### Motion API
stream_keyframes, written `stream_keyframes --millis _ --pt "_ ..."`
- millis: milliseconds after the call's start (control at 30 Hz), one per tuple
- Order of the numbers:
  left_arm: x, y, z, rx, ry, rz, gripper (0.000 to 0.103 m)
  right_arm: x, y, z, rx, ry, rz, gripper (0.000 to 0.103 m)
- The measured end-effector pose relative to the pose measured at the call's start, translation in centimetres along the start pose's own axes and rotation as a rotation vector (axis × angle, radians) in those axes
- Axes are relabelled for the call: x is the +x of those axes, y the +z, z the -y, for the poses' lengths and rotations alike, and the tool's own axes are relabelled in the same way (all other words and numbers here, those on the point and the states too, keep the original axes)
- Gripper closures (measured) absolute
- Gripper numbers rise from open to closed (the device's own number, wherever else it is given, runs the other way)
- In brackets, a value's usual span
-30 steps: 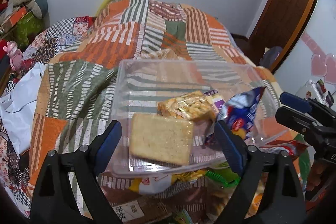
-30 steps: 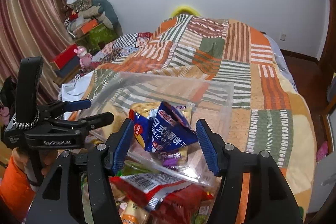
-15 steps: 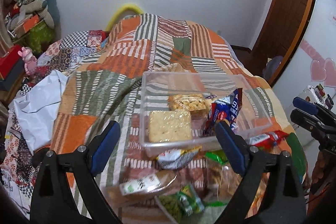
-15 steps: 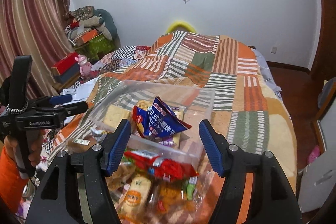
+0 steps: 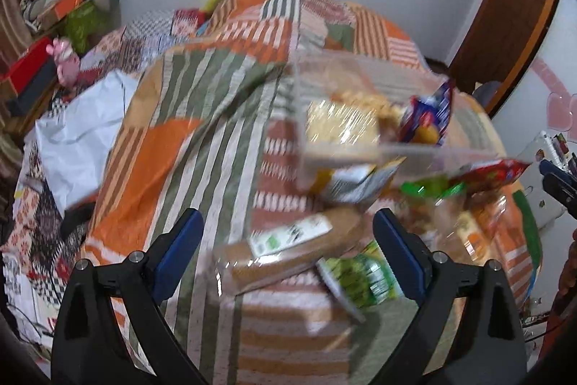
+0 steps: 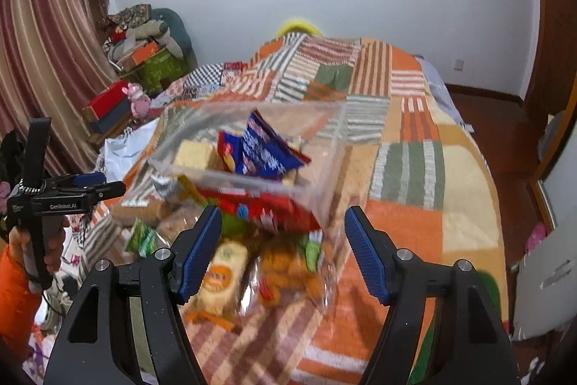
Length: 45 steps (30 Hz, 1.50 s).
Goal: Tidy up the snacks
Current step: 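Grasp the white-labeled biscuit roll with the left tool while the right tool grasps the orange snack bag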
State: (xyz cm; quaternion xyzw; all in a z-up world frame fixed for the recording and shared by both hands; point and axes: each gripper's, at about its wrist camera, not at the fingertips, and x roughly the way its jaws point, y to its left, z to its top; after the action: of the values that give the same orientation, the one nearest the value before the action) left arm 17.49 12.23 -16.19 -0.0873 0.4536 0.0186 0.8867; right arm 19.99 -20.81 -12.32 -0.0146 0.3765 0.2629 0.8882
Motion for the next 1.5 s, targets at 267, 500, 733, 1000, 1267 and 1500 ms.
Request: stream_keyframes --millis 267,500,733,1000,1267,1500 --pt "3.6 -0.8 -0.2 -0.001 -0.041 -0.067 0.007 2.5 -2.9 1.1 0.049 -0.005 -0.109 0.036" --pt "5.4 -0.7 0.4 0.014 -0.080 -0.087 0.008 4.1 -3.7 1.1 0.046 -0.003 -0.165 0.036" --pt "4.1 -2.6 -0.1 0.012 -0.080 -0.100 0.019 5.5 -3.9 1.4 0.085 0.024 -0.200 0.036" --pt "2.3 -4.6 -0.8 -0.033 -0.106 -0.126 0.037 6.0 -4.4 1.3 0.096 0.037 -0.221 0.036" --pt "3.1 -4.3 -0.3 -0.005 -0.113 -0.160 0.044 6.2 -4.2 1.2 0.100 0.040 -0.226 0.031" --pt "5.2 -3.0 0.9 0.056 -0.079 -0.142 0.043 6.7 -3.8 0.8 0.072 0.009 -0.219 0.026"
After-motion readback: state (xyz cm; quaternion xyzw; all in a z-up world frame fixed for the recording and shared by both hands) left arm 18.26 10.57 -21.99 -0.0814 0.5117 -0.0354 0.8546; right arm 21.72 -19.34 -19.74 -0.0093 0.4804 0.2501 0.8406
